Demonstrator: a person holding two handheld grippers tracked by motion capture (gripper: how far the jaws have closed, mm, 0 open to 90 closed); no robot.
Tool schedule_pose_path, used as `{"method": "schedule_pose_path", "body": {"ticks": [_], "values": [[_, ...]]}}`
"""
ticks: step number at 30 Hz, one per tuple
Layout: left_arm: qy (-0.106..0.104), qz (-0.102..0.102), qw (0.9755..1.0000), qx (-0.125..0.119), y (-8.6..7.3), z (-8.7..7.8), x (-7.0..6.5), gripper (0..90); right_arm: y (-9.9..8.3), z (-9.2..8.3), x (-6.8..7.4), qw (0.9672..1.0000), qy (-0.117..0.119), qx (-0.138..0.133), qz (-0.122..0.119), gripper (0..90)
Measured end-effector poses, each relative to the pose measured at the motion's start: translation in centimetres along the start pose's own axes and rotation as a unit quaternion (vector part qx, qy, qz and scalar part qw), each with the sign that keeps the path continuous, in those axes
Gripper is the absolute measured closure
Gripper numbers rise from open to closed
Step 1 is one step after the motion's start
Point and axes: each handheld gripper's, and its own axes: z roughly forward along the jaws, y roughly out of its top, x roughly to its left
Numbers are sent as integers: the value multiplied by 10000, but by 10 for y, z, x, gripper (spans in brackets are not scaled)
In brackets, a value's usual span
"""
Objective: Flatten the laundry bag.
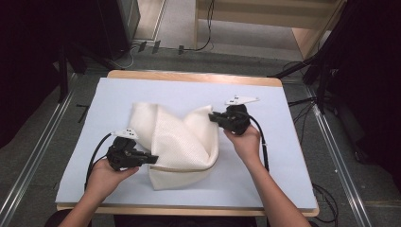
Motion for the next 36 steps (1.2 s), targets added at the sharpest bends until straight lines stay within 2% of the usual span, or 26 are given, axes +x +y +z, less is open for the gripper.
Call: {"method": "schedule_pose_path", "body": {"ticks": [4,5,7,8,10,13,15,17,21,28,31,32,34,36], "values": [[61,-97,9999,-60,0,-1,5,861,1,-19,-19,9990,-332,-234,161,844],[97,-145,9998,-82,-1,-2,7,861,1,-19,-19,9990,-332,-234,161,844],[162,-218,9996,-100,-1,-2,10,862,-3,-30,-31,9972,-597,-375,259,846],[100,-317,9994,-101,-2,-2,12,862,-5,-33,-33,9966,-679,-388,268,846],[14,-315,9994,-130,-3,-1,11,861,-9,-36,-36,9963,-726,-359,290,845],[-85,-203,9997,-57,-3,1,7,832,-15,-36,-39,9970,-652,-235,339,842],[-129,-220,9997,-46,-3,1,7,727,-18,-35,-39,9975,-561,-204,381,842],[-201,-203,9995,-159,-2,-6,7,633,-19,-35,-37,9980,-469,-167,400,842],[-211,-277,9988,-345,2,-14,12,530,-22,-35,-35,9985,-405,-86,360,838],[4,-253,9994,-231,31,-15,26,448,-30,-39,-35,9988,-337,37,345,835],[-79,-375,9991,-159,46,-10,38,409,-30,-38,-35,9989,-328,23,335,835],[-48,-365,9993,-96,51,-7,41,402,-30,-38,-34,9989,-329,18,328,834],[-100,-377,9992,-101,55,-4,44,391,-30,-37,-33,9990,-322,31,310,835],[-197,-454,9987,-99,65,5,55,383,-31,-36,-33,9990,-314,42,315,835]]}}
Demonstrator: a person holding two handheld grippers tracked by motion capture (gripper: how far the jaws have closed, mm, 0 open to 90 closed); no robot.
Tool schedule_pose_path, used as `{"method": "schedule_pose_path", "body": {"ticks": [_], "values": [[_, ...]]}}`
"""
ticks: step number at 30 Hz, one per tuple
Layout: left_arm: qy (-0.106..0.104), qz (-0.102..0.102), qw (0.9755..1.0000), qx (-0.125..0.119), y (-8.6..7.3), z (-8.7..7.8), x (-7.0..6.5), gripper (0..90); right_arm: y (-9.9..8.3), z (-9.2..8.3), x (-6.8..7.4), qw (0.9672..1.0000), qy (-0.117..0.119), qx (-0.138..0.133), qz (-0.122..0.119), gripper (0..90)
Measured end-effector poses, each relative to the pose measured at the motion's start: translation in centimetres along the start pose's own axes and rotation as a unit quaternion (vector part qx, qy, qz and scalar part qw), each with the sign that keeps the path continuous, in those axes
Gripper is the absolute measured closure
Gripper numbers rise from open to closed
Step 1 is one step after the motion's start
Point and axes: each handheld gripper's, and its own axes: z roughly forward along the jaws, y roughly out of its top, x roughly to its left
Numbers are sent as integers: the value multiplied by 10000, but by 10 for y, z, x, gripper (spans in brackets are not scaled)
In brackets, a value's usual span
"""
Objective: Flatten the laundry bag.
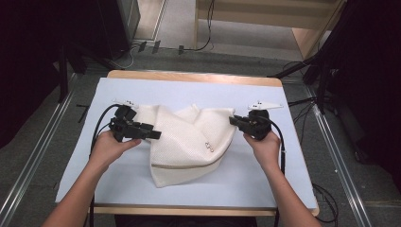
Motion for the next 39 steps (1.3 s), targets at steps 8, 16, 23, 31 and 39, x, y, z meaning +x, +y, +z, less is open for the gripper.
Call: {"method": "schedule_pose_path", "body": {"ticks": [8,16,23,31,39], "values": [[-341,-117,9991,213,6,24,9,849,-5,-3,-2,10000,-9,87,37,833],[-262,76,9994,221,-15,13,-4,887,-25,-27,-13,9989,-221,340,228,837],[-225,120,9990,366,-48,4,-19,885,-48,-44,-21,9968,-335,664,287,830],[-49,178,9997,155,-56,-8,-27,885,-45,-46,-29,9961,-560,547,417,844],[-138,242,9996,5,-56,-13,-28,661,-31,-18,-37,9951,-750,507,395,839]]}}
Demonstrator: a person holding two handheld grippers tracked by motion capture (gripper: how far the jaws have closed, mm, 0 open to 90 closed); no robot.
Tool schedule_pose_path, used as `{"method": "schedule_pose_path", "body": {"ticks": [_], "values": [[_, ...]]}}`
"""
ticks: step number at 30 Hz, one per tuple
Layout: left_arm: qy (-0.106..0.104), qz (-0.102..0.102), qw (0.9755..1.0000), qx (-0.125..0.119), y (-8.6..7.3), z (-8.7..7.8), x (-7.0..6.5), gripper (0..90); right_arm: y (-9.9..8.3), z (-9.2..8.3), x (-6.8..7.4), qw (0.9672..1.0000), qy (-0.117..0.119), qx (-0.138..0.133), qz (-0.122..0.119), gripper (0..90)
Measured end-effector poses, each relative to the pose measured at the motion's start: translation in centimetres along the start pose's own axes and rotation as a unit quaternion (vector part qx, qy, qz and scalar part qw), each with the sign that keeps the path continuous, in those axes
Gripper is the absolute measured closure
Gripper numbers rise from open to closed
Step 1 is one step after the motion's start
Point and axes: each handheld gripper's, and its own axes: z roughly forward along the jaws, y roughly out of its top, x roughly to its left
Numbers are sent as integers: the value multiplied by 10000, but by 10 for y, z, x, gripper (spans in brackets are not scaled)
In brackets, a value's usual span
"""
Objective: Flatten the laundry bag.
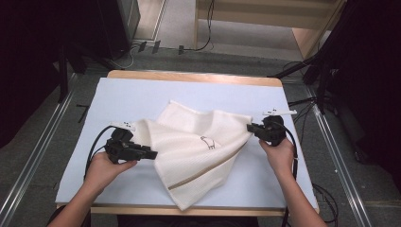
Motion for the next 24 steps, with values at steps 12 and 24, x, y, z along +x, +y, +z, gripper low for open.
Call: {"method": "schedule_pose_path", "body": {"ticks": [12,24], "values": [[369,-329,9982,-346,36,-19,49,599,17,0,-3,9997,34,-224,21,583],[730,-364,9967,-42,73,17,99,593,-4,-34,30,9986,416,-293,-141,552]]}}
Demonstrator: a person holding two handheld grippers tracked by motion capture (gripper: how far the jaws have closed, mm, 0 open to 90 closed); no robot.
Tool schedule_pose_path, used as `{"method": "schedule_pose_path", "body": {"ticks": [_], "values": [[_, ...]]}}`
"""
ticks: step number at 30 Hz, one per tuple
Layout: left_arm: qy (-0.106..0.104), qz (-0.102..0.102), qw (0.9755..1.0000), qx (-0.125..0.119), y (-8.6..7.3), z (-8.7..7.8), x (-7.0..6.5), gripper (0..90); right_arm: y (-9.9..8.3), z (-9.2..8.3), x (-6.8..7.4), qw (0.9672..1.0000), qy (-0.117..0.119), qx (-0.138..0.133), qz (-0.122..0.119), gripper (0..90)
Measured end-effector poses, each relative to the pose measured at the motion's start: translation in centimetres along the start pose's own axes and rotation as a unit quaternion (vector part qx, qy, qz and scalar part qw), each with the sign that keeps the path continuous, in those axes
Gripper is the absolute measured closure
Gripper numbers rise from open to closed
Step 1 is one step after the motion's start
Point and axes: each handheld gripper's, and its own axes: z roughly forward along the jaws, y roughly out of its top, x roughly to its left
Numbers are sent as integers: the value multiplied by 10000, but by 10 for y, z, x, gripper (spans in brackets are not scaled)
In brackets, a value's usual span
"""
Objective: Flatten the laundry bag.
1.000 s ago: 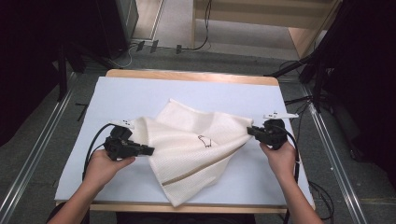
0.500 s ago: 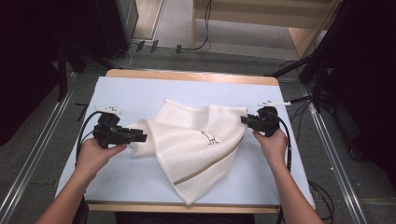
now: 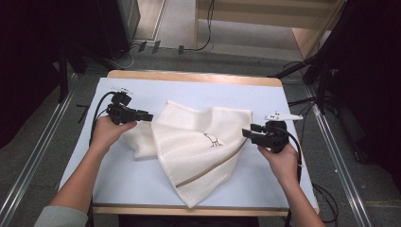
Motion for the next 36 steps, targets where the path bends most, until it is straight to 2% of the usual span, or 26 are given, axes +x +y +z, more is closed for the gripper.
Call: {"method": "schedule_pose_path", "body": {"ticks": [5,12,15,16,18,19,20,23,24,26,27,31,32,33,34,36], "values": [[233,54,9997,107,10,20,10,583,-7,1,10,9999,130,65,-32,560],[370,-10,9985,397,14,49,22,536,-12,0,19,9998,170,80,-53,557],[365,20,9978,554,14,61,23,526,-14,-1,22,9998,149,97,-109,554],[383,88,9980,502,14,62,22,527,-15,-2,22,9998,159,120,-87,554],[308,82,9983,486,15,65,21,540,-17,-3,22,9998,155,117,-80,555],[229,67,9984,512,14,66,20,575,-18,-4,22,9998,150,122,-72,554],[245,40,9985,490,14,68,19,611,-18,-5,21,9998,144,120,-73,554],[257,89,9977,613,14,71,16,812,-19,-5,22,9998,152,103,-85,555],[224,59,9978,622,14,72,15,847,-19,-5,22,9998,152,104,-86,555],[235,128,9972,701,14,72,13,893,-18,-4,22,9998,167,105,-95,554],[179,81,9973,713,15,70,13,900,-18,-4,22,9997,164,109,-108,554],[147,-243,9995,168,17,42,21,900,-18,-7,22,9997,174,106,-122,549],[150,-267,9995,31,17,34,22,900,-18,-7,23,9997,171,107,-138,548],[150,-267,9995,31,17,34,22,900,-18,-7,23,9997,171,107,-138,548],[250,-264,9993,-120,15,19,24,900,-18,-7,23,9997,173,107,-141,545],[379,-263,9986,-254,13,6,26,900,-18,-6,24,9996,182,127,-154,540]]}}
